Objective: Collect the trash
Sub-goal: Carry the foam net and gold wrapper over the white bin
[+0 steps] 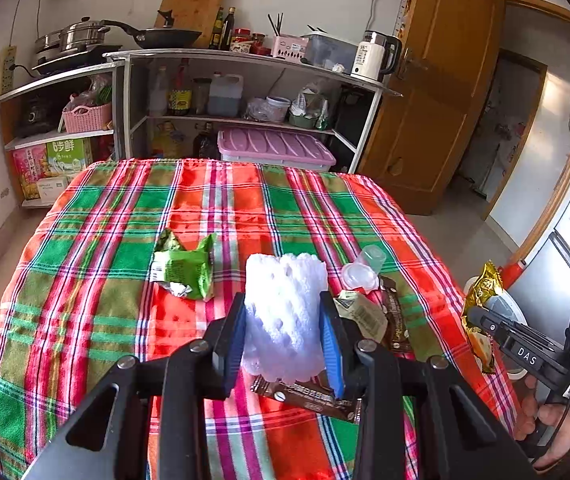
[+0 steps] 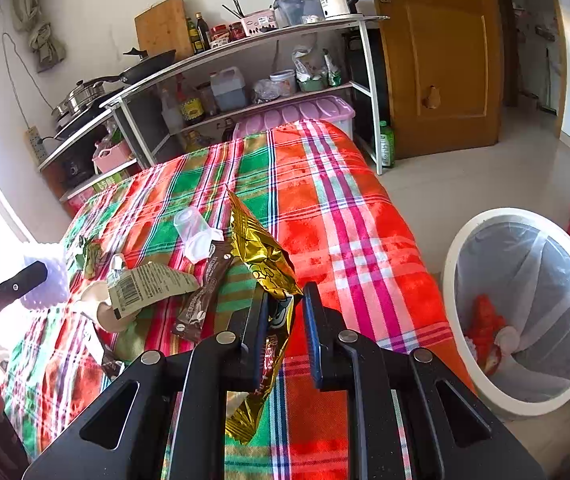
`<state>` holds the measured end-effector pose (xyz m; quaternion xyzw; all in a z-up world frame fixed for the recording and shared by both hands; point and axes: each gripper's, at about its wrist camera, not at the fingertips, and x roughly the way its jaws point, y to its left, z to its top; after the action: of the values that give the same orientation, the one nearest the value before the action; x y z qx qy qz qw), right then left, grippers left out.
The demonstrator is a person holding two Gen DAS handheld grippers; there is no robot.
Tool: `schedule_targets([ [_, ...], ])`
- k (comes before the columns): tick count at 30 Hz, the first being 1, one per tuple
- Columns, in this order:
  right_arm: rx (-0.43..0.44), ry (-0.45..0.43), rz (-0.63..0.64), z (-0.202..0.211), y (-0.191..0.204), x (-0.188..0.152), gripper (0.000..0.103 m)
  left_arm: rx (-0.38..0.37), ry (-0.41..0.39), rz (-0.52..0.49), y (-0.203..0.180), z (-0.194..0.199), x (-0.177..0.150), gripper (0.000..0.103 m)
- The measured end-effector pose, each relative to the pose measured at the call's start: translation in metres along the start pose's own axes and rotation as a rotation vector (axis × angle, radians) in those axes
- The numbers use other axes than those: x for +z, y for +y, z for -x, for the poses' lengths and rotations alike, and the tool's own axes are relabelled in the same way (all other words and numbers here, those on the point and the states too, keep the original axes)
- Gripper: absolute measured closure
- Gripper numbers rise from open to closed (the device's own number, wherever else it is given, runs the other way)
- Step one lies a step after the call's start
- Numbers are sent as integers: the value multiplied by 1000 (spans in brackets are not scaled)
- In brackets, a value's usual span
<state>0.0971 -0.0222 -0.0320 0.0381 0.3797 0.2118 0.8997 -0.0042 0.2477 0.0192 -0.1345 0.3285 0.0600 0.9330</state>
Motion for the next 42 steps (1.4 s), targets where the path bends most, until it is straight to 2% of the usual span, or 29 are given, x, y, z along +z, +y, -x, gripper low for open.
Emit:
schedule_targets([
  [13, -29, -71, -47, 43, -35, 0, 85, -121, -1, -109, -76, -9, 8, 67],
  [30, -168, -120, -146, 94, -121, -4, 85, -302, 68, -255, -201, -44, 8, 67],
  [42, -248, -117, -198, 108, -172, -12, 85, -342, 125, -329, -262, -71, -5, 66],
])
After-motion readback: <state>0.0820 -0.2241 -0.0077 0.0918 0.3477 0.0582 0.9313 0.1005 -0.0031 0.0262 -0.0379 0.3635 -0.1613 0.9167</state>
